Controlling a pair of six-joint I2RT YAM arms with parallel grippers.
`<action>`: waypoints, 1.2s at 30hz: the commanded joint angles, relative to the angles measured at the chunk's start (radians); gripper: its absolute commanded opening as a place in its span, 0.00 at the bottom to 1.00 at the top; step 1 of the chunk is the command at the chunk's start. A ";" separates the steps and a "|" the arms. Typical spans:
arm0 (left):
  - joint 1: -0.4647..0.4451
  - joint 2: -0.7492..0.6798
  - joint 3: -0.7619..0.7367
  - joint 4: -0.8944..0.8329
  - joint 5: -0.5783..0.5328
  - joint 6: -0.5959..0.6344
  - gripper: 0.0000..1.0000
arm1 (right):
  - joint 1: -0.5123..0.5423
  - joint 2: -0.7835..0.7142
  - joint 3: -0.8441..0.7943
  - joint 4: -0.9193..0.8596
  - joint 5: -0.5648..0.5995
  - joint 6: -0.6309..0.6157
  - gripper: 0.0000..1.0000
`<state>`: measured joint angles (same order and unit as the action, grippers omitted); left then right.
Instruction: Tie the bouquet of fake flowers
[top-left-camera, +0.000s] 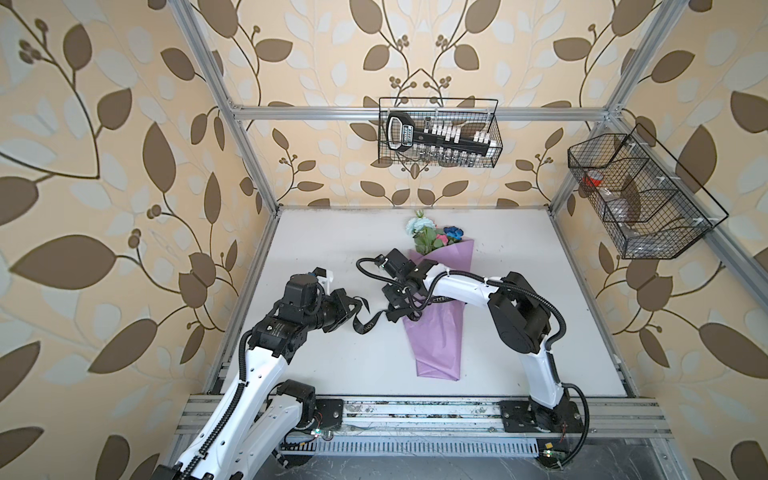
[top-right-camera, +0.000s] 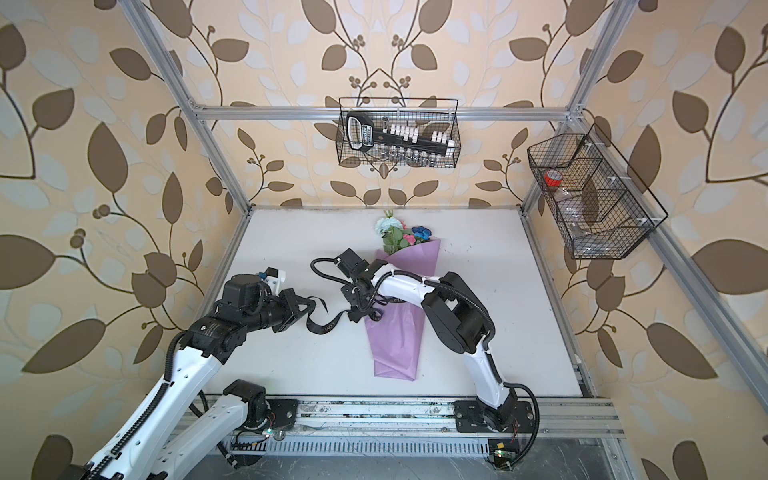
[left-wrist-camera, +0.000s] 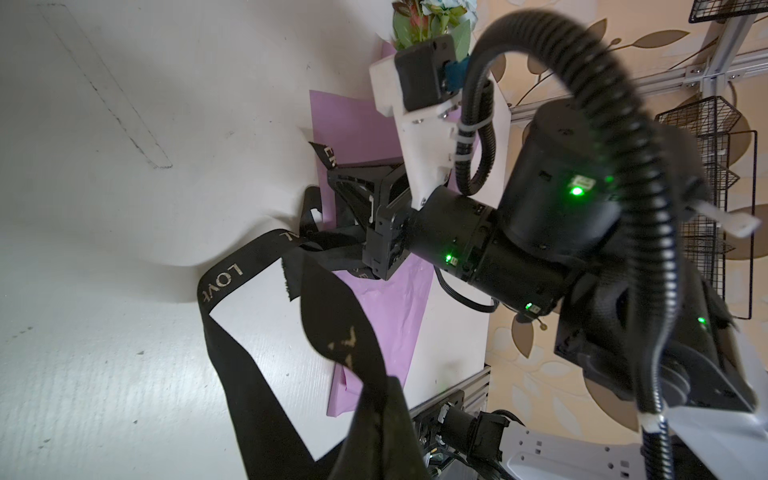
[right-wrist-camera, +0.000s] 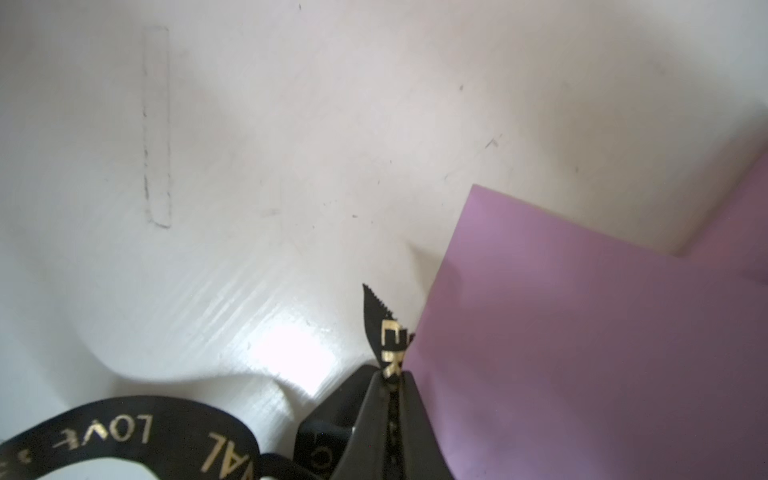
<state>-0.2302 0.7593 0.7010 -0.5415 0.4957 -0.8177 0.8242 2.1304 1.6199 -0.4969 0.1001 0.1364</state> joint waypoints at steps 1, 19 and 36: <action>-0.009 -0.005 0.019 0.021 0.012 0.001 0.00 | -0.011 -0.039 0.023 -0.034 0.002 -0.009 0.03; -0.009 0.022 0.038 0.109 -0.023 -0.023 0.00 | -0.165 -0.328 -0.005 0.105 0.254 0.025 0.00; -0.009 0.112 0.160 0.155 -0.139 -0.010 0.00 | -0.259 -0.843 -0.349 0.051 0.439 0.140 0.00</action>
<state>-0.2302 0.8722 0.8055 -0.3969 0.4152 -0.8394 0.5652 1.3560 1.3231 -0.3992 0.5072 0.2165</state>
